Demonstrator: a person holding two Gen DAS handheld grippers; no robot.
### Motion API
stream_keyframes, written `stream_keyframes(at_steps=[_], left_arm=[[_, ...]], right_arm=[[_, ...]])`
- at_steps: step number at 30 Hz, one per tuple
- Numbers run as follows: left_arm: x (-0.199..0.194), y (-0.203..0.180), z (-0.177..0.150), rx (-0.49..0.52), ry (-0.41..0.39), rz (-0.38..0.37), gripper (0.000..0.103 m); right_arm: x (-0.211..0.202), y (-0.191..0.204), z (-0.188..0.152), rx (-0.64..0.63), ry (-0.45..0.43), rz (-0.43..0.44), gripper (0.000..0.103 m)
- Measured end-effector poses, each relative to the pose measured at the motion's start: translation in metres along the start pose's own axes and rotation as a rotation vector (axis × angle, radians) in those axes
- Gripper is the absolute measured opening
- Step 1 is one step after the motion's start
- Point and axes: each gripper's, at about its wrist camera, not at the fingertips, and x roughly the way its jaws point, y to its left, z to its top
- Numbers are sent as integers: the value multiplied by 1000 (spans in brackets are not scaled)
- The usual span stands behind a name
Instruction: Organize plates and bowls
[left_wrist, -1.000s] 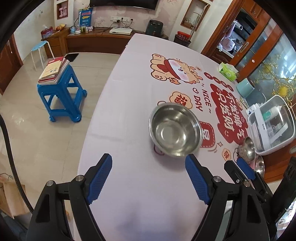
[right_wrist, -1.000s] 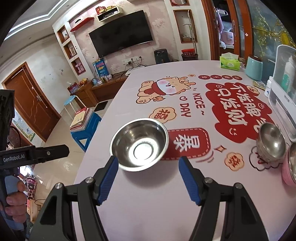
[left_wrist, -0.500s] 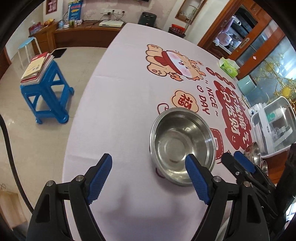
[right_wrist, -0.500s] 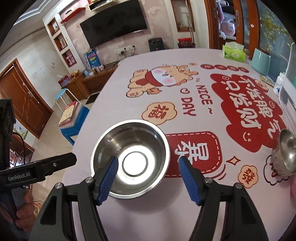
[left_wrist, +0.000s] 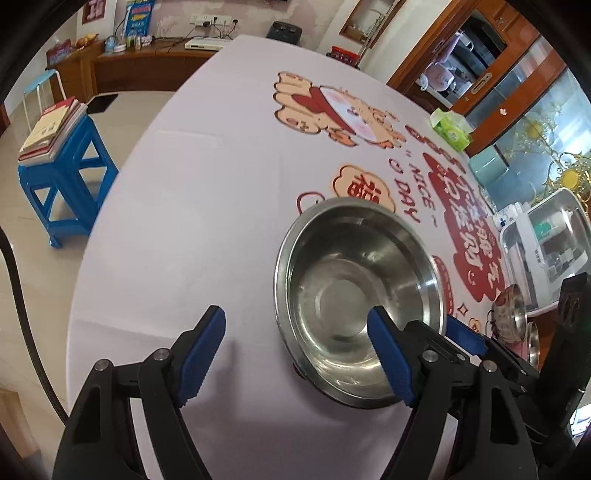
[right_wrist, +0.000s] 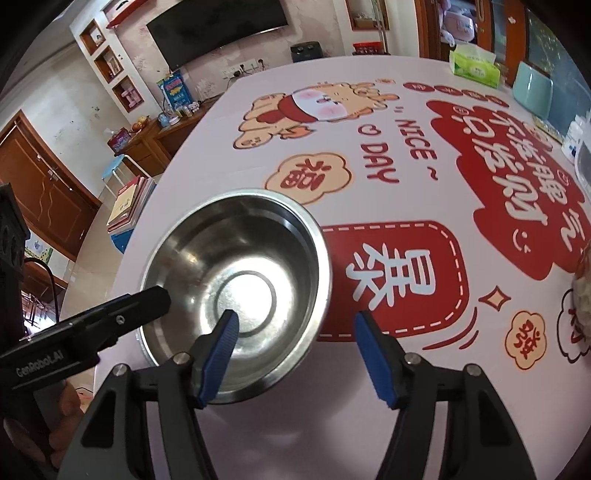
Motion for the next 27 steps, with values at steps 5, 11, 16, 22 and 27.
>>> stream_keyframes(at_steps=[5, 11, 16, 22, 27], left_arm=[[11, 3, -1, -22, 20, 0, 63], [18, 10, -3, -63, 50, -17, 38], [18, 11, -5, -73, 53, -45, 22], [15, 5, -8, -47, 59, -45, 14], [11, 8, -11, -49, 66, -47, 14]], right_arm=[[5, 1, -1, 3, 11, 2, 47], [4, 4, -3, 0, 11, 2, 36], [2, 8, -5, -13, 12, -10, 28], [1, 13, -8, -22, 20, -36, 25], [-1, 14, -10, -23, 25, -35, 24]])
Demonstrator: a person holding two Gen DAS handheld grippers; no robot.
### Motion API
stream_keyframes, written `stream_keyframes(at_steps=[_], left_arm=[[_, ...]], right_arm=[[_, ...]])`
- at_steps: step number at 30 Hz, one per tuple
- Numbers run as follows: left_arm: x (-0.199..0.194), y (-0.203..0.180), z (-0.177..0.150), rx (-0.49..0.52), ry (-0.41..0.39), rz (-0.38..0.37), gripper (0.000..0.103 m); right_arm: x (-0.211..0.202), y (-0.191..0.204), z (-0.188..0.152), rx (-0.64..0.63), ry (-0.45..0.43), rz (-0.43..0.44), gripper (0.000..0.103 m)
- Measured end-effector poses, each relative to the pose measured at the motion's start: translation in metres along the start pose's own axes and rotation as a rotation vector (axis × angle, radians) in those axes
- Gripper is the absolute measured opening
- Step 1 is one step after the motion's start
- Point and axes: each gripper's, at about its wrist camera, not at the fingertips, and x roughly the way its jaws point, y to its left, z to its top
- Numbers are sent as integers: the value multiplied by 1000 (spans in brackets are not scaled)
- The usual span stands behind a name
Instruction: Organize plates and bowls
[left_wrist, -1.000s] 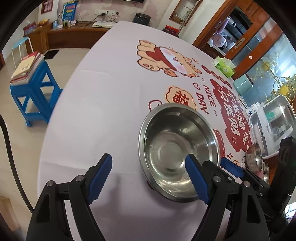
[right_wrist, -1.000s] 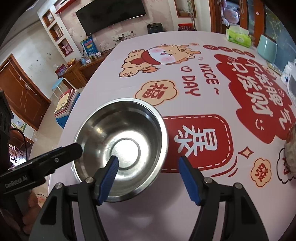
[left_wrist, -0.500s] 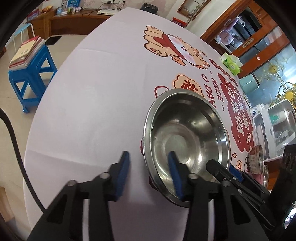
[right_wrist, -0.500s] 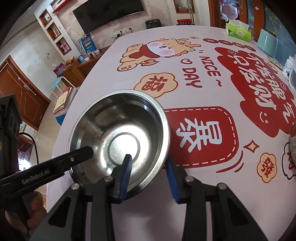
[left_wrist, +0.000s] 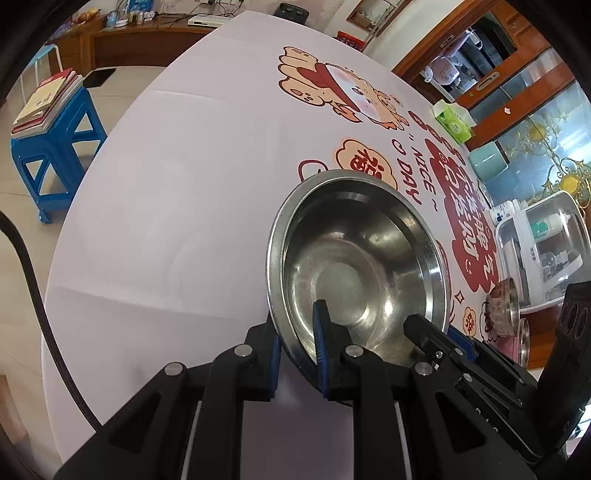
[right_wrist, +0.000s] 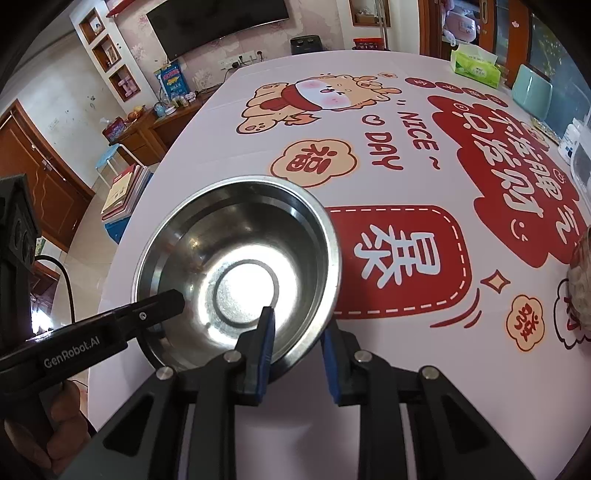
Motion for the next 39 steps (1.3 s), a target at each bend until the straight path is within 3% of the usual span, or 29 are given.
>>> stream_keyframes(at_steps=[12, 39], left_arm=[[-27, 0, -28, 13, 0, 5, 15], [-129, -32, -137, 136, -42, 15, 18]], right_arm=[[-28, 8, -24, -6, -6, 13, 24], [-137, 12, -116, -39, -119, 56, 24]])
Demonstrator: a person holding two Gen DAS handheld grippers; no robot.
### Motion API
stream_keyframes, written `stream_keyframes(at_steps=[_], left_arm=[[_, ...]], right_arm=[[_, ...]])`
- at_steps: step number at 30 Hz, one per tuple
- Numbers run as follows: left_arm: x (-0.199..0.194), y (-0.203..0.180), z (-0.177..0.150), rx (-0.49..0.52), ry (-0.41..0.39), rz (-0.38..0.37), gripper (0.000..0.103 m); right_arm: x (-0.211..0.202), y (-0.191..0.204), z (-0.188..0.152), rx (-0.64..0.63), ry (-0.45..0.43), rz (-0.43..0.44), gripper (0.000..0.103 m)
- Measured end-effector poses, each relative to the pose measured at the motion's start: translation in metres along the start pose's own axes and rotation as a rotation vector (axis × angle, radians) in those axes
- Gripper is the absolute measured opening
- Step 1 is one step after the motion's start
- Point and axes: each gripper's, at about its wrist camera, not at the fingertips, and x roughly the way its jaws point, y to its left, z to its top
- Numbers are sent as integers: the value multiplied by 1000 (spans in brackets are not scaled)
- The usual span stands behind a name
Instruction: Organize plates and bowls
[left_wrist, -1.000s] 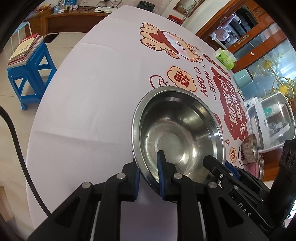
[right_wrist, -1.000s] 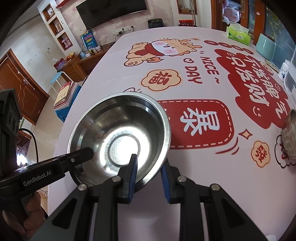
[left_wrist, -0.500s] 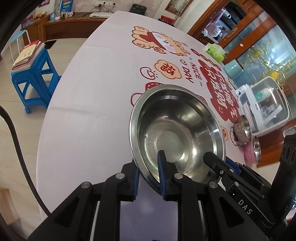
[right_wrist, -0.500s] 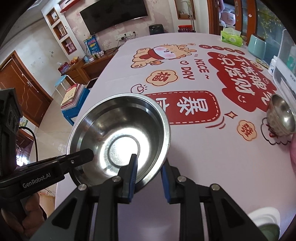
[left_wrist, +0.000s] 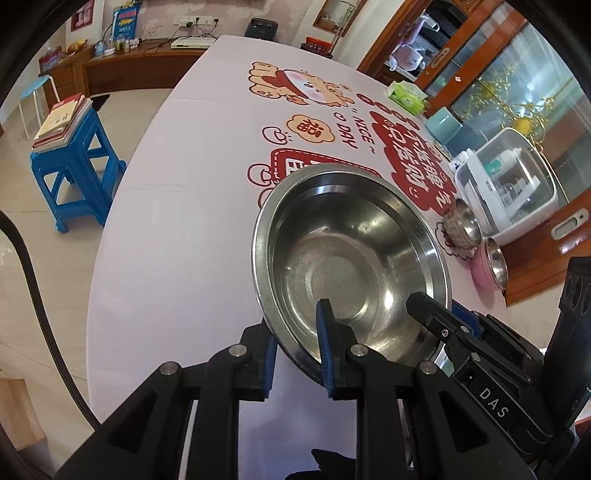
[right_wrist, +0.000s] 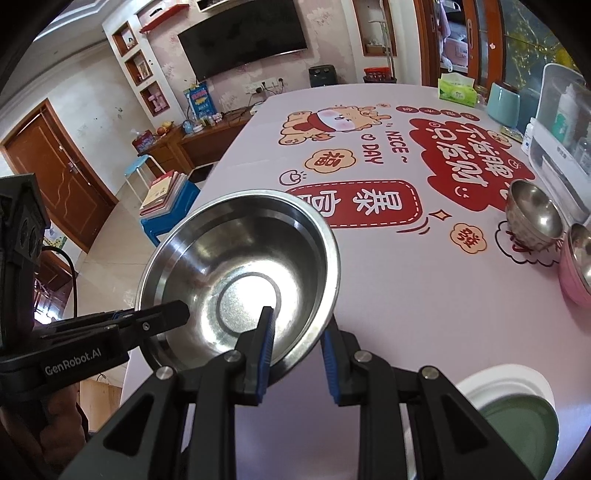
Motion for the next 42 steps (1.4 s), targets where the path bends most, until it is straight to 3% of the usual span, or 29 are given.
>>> stream_keyframes(at_steps=[16, 34, 42], left_arm=[[-31, -47, -70, 29, 8, 26, 19], [-31, -57, -154, -39, 121, 68, 19], [-21, -49, -167, -76, 188, 83, 19]], right_arm=[[-53, -23, -55, -18, -7, 24, 24], [-65, -29, -124, -72, 150, 31, 27], [-52, -21, -145, -114, 234, 18, 30]])
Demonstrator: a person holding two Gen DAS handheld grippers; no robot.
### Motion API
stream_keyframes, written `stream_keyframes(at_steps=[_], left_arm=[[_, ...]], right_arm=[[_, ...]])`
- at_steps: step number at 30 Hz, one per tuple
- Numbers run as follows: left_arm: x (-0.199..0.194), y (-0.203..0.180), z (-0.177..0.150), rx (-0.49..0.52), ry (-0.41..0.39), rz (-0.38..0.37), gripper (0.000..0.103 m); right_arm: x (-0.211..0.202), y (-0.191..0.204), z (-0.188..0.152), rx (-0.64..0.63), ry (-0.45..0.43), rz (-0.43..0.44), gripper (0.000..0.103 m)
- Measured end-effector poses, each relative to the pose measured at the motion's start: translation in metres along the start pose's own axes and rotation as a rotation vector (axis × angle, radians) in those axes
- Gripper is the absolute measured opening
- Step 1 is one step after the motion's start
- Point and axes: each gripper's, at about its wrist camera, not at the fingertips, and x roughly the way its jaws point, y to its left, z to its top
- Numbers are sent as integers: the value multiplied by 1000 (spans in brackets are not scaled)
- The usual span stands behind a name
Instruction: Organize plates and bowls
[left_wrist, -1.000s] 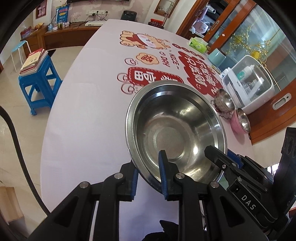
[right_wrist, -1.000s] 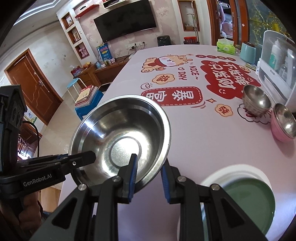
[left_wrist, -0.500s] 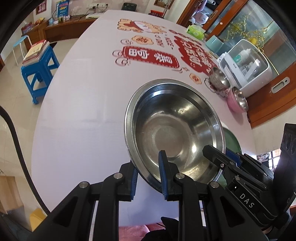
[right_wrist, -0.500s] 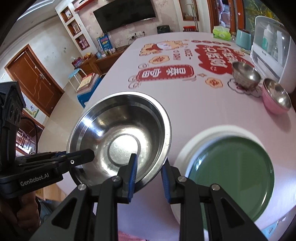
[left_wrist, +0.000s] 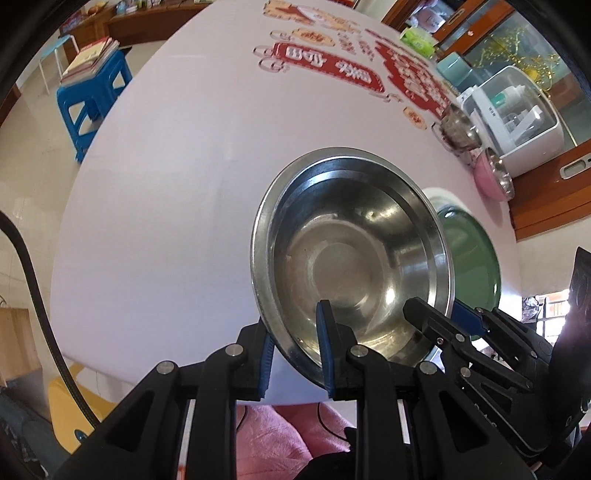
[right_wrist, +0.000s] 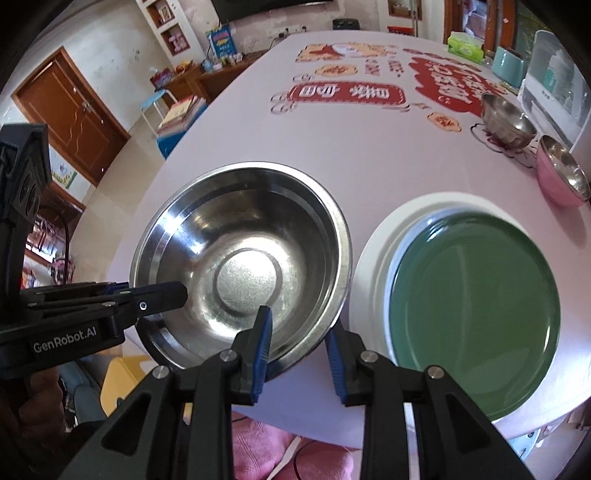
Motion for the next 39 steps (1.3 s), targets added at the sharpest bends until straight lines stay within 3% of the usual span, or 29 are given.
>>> stream_keyframes(at_steps=[11, 20, 28, 30, 31, 35, 39], left_arm=[[28, 6, 6, 17, 114, 15, 19], [38, 10, 23, 70, 161, 37, 30], [31, 12, 46, 120, 151, -7, 36], [25, 15, 53, 130, 140, -29, 48], [23, 15, 56, 137, 133, -36, 49], [18, 14, 70, 176, 115, -61, 50], [12, 8, 81, 240, 92, -78, 50]], right_arm=[[21, 5, -1, -16, 78, -46, 33], [36, 16, 4, -51, 124, -82, 40], [38, 16, 8, -60, 155, -57, 59], [35, 13, 9, -50, 151, -55, 64], [34, 11, 10, -42, 150, -48, 66], [29, 3, 11, -8, 157, -3, 67], [12, -7, 12, 44, 106, 34, 67]])
